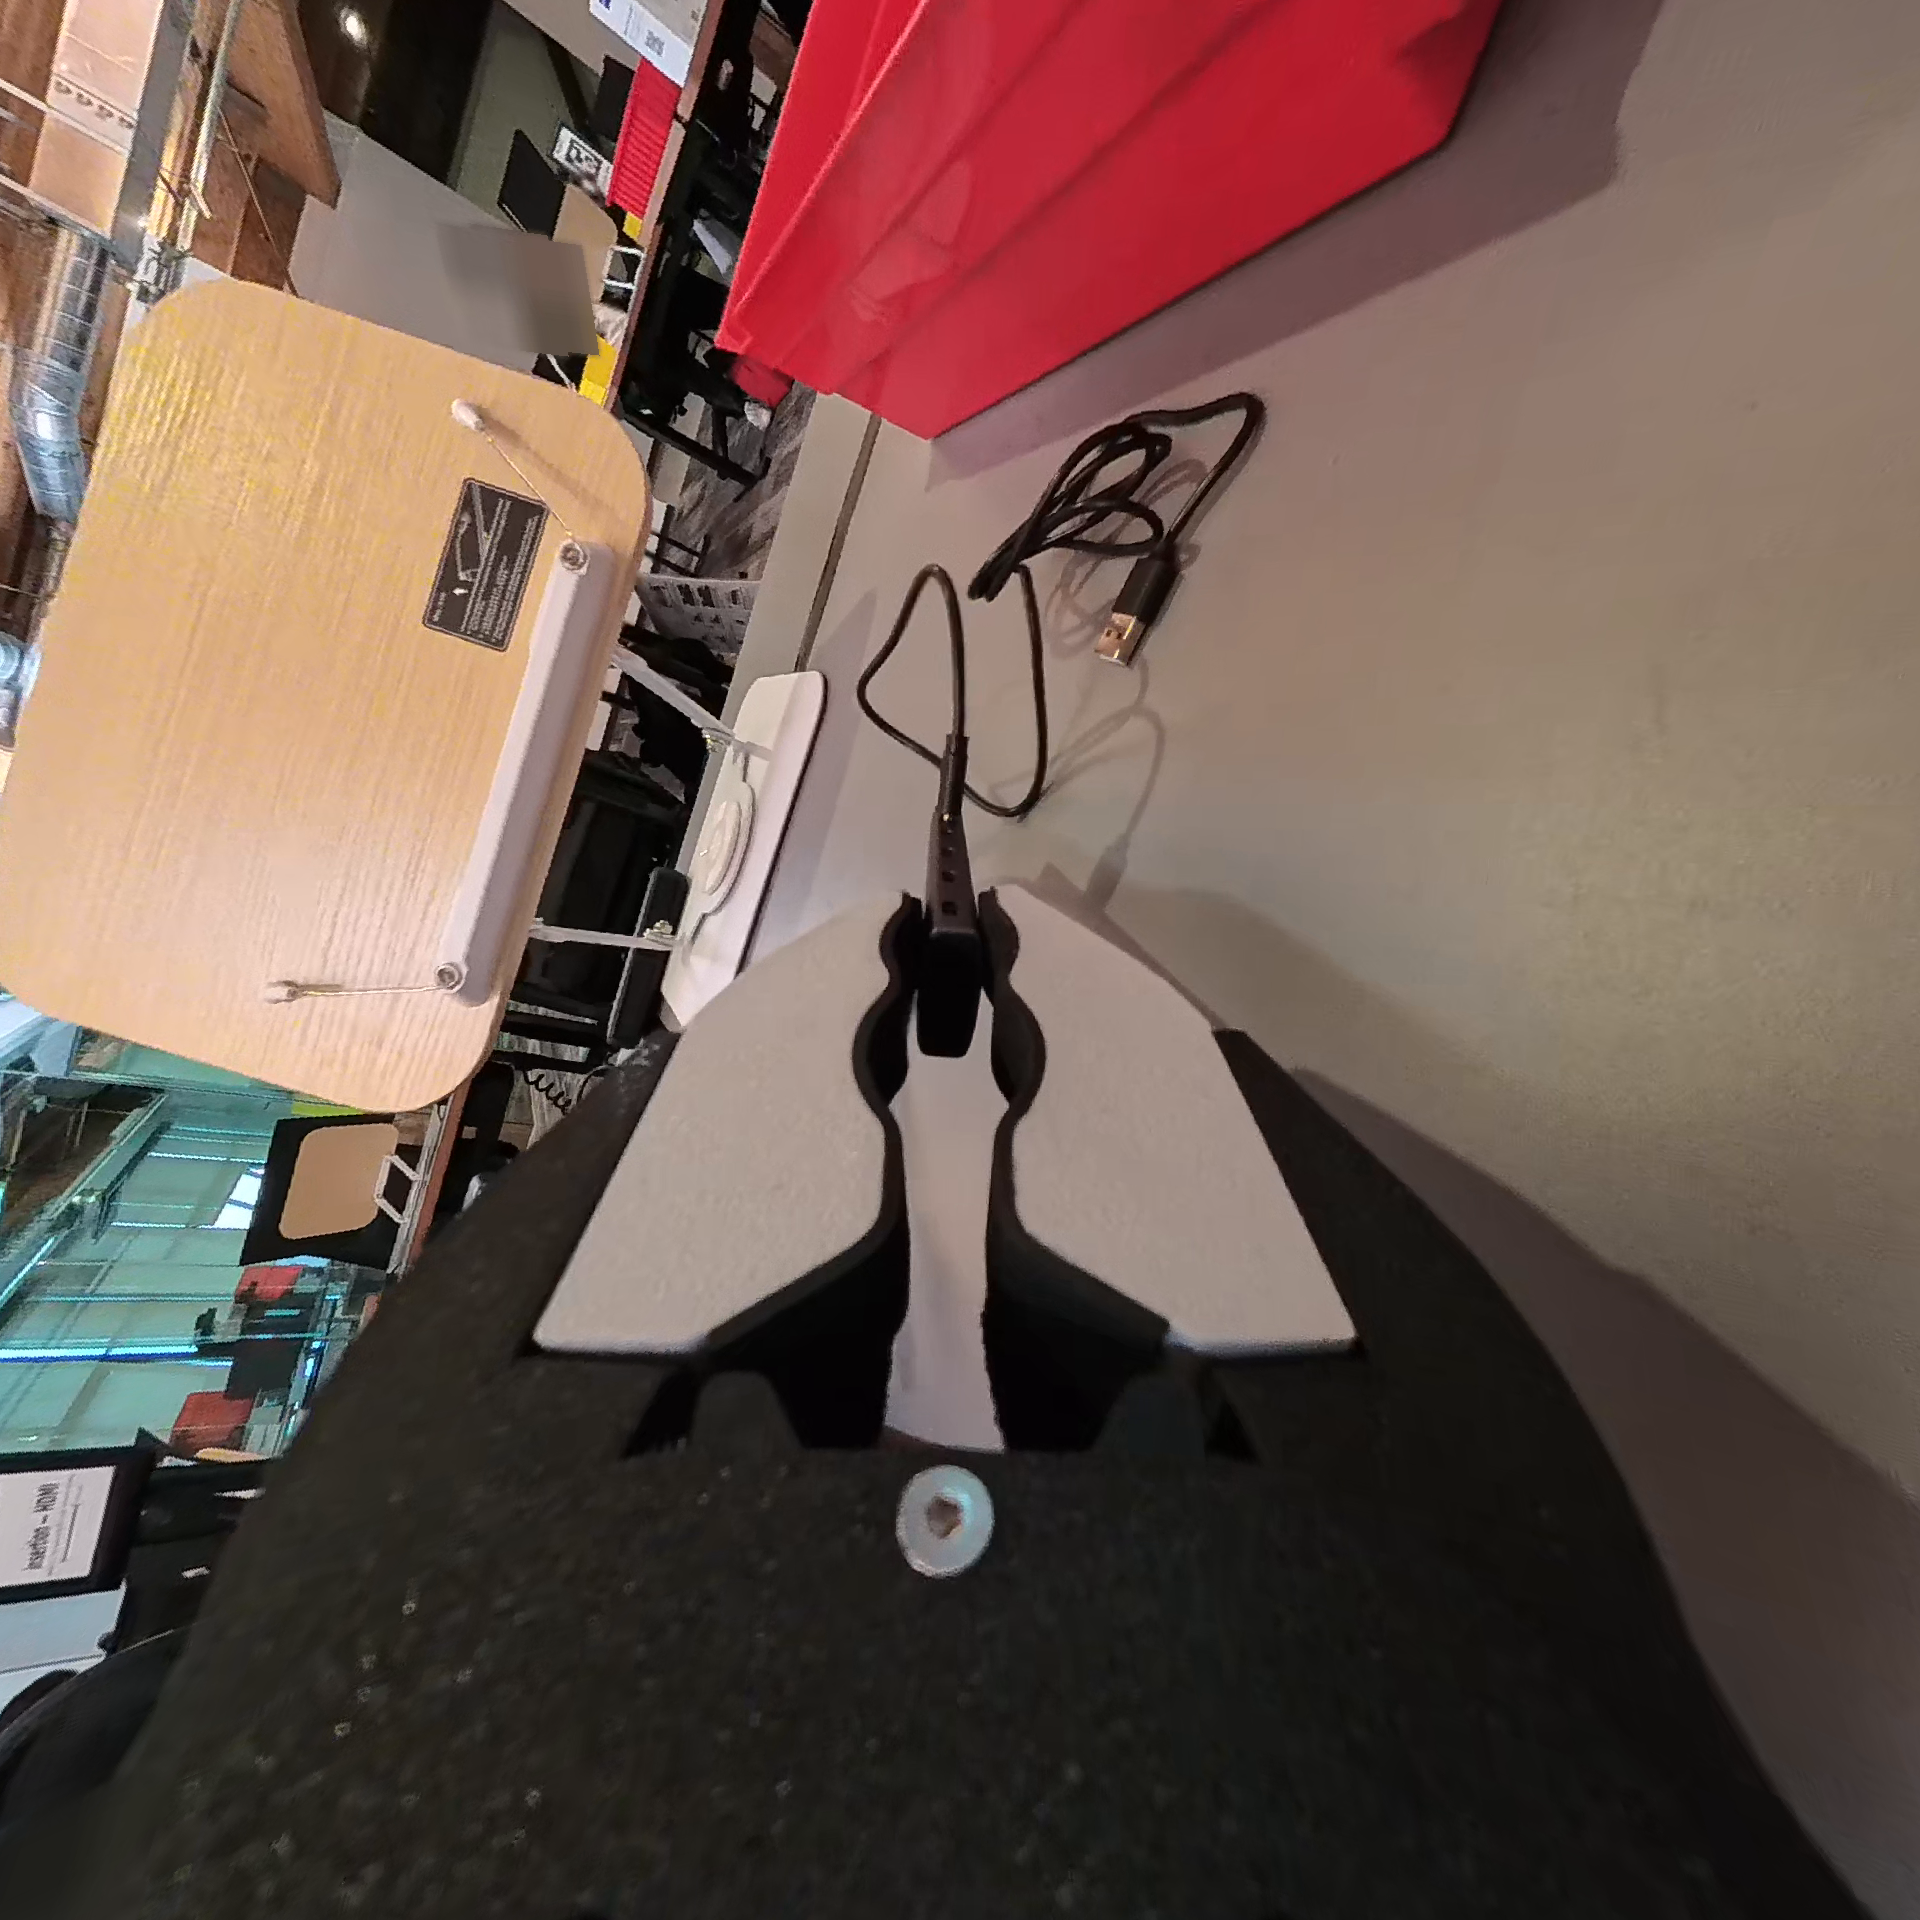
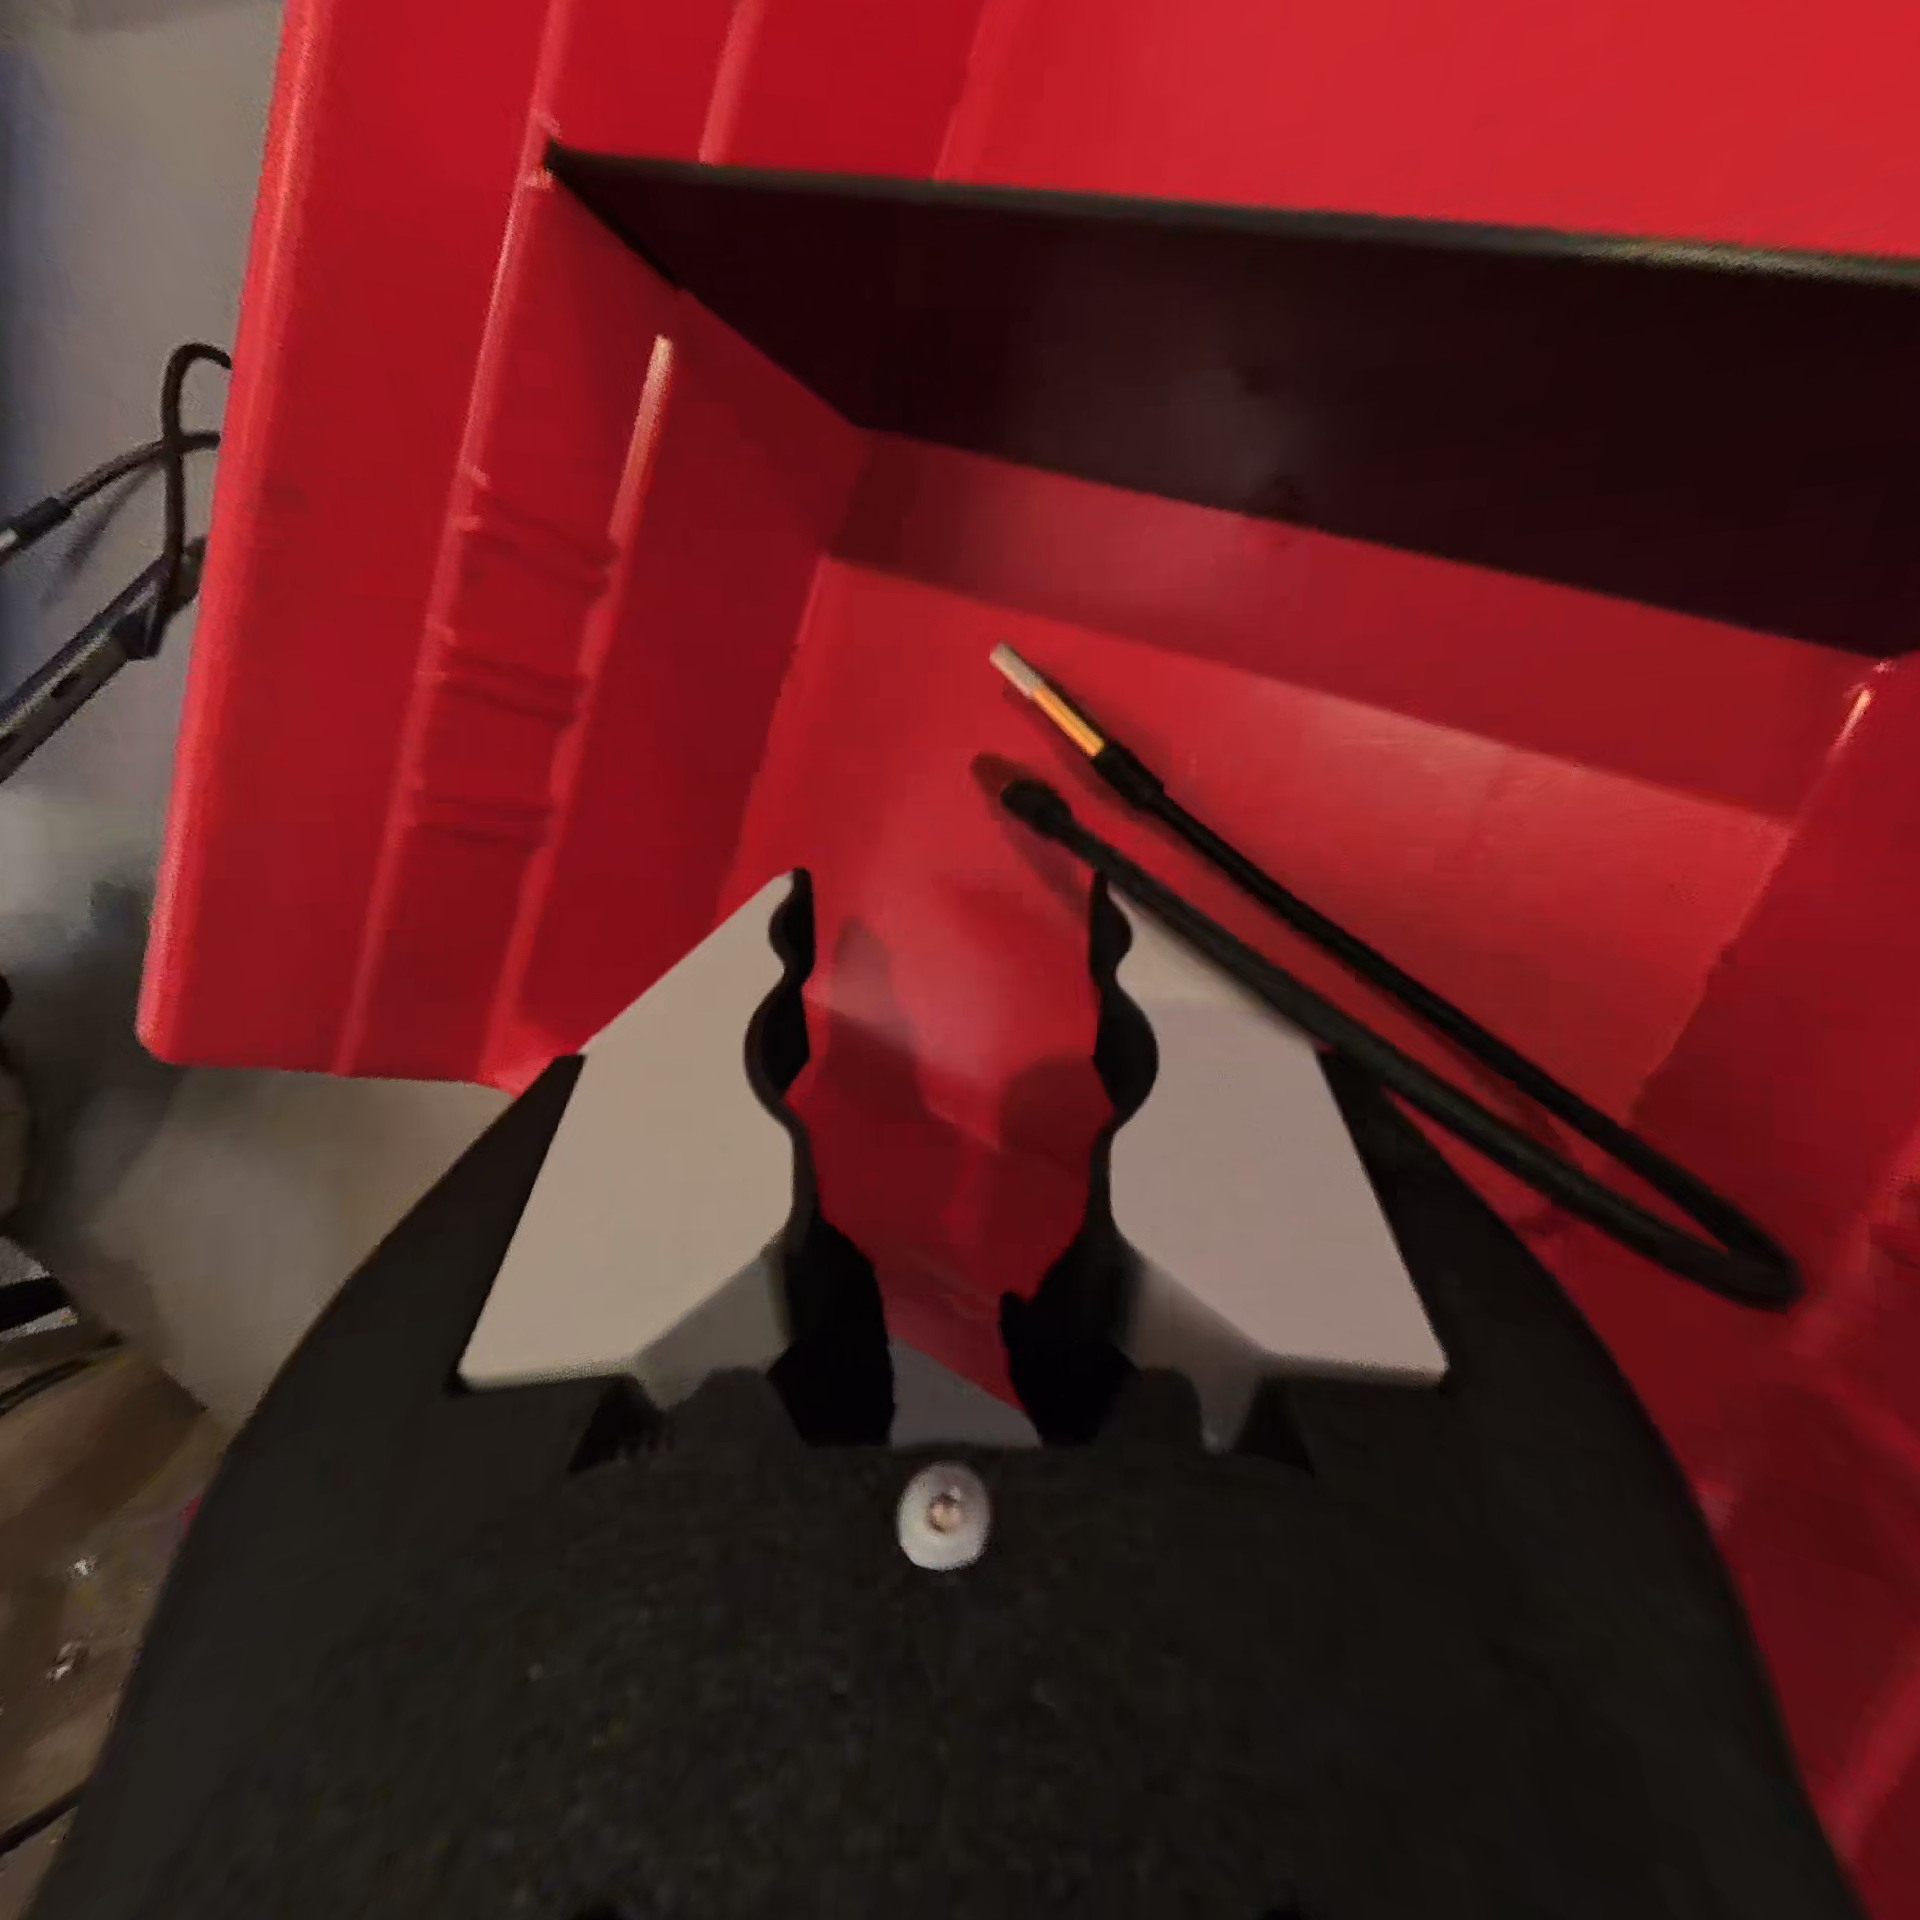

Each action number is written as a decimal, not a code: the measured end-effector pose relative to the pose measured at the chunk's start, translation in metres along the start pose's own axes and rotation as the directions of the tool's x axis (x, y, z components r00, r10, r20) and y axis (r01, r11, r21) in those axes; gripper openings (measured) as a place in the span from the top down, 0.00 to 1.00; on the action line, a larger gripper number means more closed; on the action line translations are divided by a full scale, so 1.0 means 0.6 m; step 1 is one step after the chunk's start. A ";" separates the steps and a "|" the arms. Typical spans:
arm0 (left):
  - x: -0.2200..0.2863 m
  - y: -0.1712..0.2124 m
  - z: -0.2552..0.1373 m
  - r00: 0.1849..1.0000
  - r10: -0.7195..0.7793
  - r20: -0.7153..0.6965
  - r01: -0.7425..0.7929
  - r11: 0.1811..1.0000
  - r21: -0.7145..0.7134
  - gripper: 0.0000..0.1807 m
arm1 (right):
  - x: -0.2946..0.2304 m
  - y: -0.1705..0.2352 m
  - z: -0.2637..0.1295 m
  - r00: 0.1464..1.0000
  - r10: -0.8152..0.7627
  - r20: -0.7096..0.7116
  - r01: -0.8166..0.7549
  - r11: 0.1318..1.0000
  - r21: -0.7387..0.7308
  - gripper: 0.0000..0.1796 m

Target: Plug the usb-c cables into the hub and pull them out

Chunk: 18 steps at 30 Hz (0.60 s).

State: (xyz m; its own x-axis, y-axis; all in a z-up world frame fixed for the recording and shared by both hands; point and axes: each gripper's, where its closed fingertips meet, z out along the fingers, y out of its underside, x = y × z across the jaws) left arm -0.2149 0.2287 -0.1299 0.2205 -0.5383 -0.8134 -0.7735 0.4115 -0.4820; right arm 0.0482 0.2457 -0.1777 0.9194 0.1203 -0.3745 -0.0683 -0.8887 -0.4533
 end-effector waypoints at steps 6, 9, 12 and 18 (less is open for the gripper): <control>-0.019 -0.001 -0.006 0.997 -0.069 0.034 0.068 0.997 0.021 0.95 | -0.004 -0.008 -0.100 0.993 -0.064 -0.100 0.067 0.997 0.025 0.66; -0.030 -0.008 -0.011 0.994 -0.097 0.053 0.094 0.994 0.055 0.95 | -0.029 -0.037 -0.159 0.988 -0.103 -0.117 0.119 0.982 0.146 0.67; -0.044 -0.024 -0.022 0.989 -0.125 0.083 0.115 0.987 0.116 0.95 | -0.093 -0.064 -0.191 0.976 -0.211 -0.052 0.217 0.933 0.286 0.69; -0.059 -0.064 -0.046 0.983 -0.155 0.099 0.126 0.959 0.254 0.95 | -0.327 -0.009 -0.108 0.757 -0.449 0.475 0.278 0.879 0.388 0.73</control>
State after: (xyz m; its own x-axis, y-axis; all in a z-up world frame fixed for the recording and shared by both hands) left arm -0.2093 0.2115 -0.0737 0.3960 -0.5198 -0.7569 -0.5631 0.5136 -0.6474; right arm -0.1064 0.1982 -0.0492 0.5422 0.7002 -0.4645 0.0448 -0.5761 -0.8162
